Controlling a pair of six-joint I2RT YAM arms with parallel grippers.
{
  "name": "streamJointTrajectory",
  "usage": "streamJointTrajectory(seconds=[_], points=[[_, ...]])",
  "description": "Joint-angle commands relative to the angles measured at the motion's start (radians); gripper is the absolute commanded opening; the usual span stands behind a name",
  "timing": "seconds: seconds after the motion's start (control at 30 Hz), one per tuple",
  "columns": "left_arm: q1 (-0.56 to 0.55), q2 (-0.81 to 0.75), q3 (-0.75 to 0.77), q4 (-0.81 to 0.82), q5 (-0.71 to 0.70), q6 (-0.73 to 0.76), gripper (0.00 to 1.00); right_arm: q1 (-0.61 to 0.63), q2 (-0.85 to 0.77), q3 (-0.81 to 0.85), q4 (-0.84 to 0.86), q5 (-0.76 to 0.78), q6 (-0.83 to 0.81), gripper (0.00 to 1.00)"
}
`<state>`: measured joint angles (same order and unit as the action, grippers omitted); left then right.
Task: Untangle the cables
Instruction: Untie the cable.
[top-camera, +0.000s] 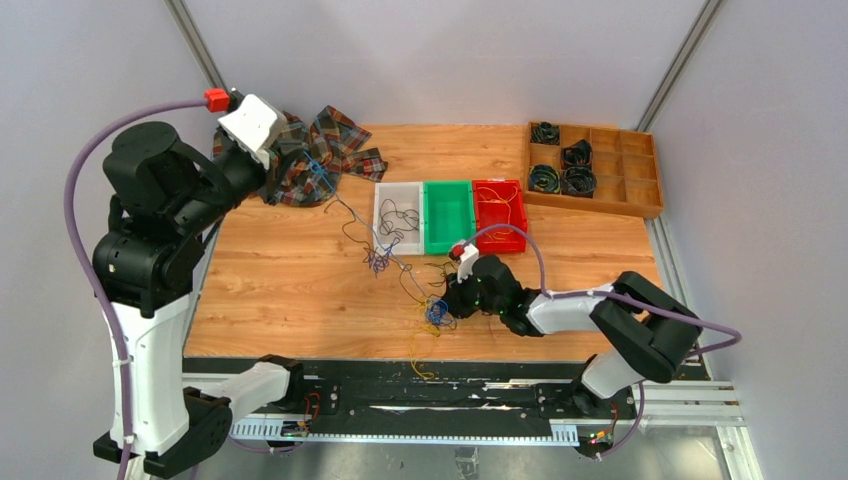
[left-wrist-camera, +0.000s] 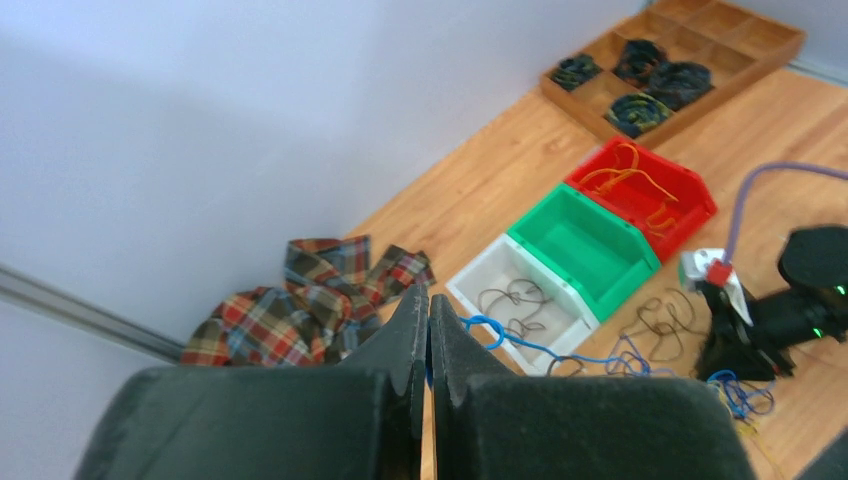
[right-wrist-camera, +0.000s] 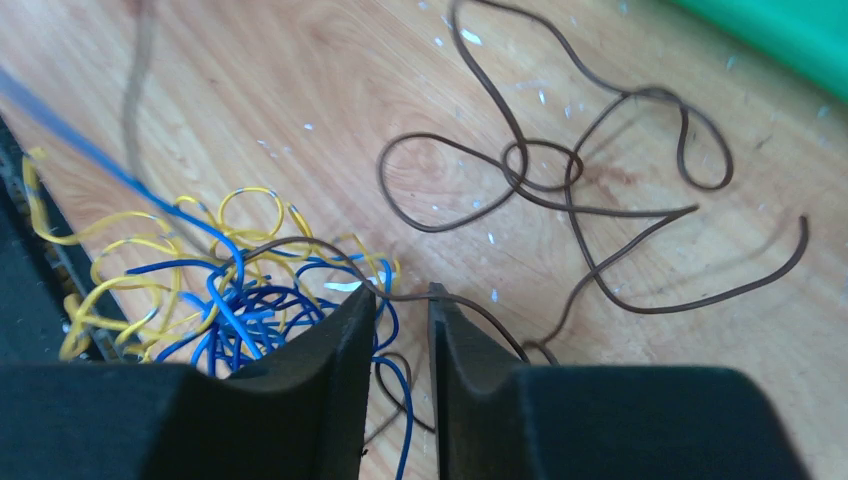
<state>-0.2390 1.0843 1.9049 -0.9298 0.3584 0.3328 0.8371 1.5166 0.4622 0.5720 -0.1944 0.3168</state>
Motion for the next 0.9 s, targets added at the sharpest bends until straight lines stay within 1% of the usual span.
streamJointTrajectory(seconds=[0.0, 0.07, 0.13, 0.2, 0.3, 0.37, 0.53, 0.63, 0.73, 0.87], points=[[-0.004, -0.042, -0.127, 0.032, 0.207, -0.068, 0.00, -0.013, -0.147, 0.055, -0.100, -0.051, -0.038, 0.33], [-0.004, -0.040, -0.181, 0.032, 0.279, -0.113, 0.00, -0.013, -0.224, 0.123, -0.144, -0.082, -0.054, 0.46], [-0.004, -0.032, -0.219, 0.032, 0.318, -0.145, 0.00, -0.013, -0.269, 0.189, -0.176, -0.120, -0.071, 0.57], [-0.004, -0.024, -0.238, 0.031, 0.333, -0.163, 0.00, -0.012, -0.287, 0.263, -0.205, -0.156, -0.082, 0.63], [-0.004, -0.019, -0.248, 0.032, 0.335, -0.178, 0.00, -0.007, -0.286, 0.364, -0.223, -0.196, -0.081, 0.64], [-0.005, -0.020, -0.250, 0.032, 0.340, -0.186, 0.01, 0.007, -0.277, 0.409, -0.199, -0.203, -0.079, 0.65], [-0.005, -0.031, -0.250, 0.034, 0.351, -0.196, 0.00, 0.056, -0.190, 0.502, -0.188, -0.224, -0.103, 0.65], [-0.004, -0.039, -0.246, 0.034, 0.351, -0.194, 0.00, 0.059, -0.151, 0.517, -0.171, -0.235, -0.099, 0.65], [-0.004, -0.043, -0.240, 0.034, 0.350, -0.193, 0.01, 0.063, -0.144, 0.520, -0.160, -0.238, -0.103, 0.64], [-0.004, -0.041, -0.226, 0.034, 0.340, -0.208, 0.00, 0.129, -0.150, 0.532, -0.205, -0.192, -0.192, 0.63]])
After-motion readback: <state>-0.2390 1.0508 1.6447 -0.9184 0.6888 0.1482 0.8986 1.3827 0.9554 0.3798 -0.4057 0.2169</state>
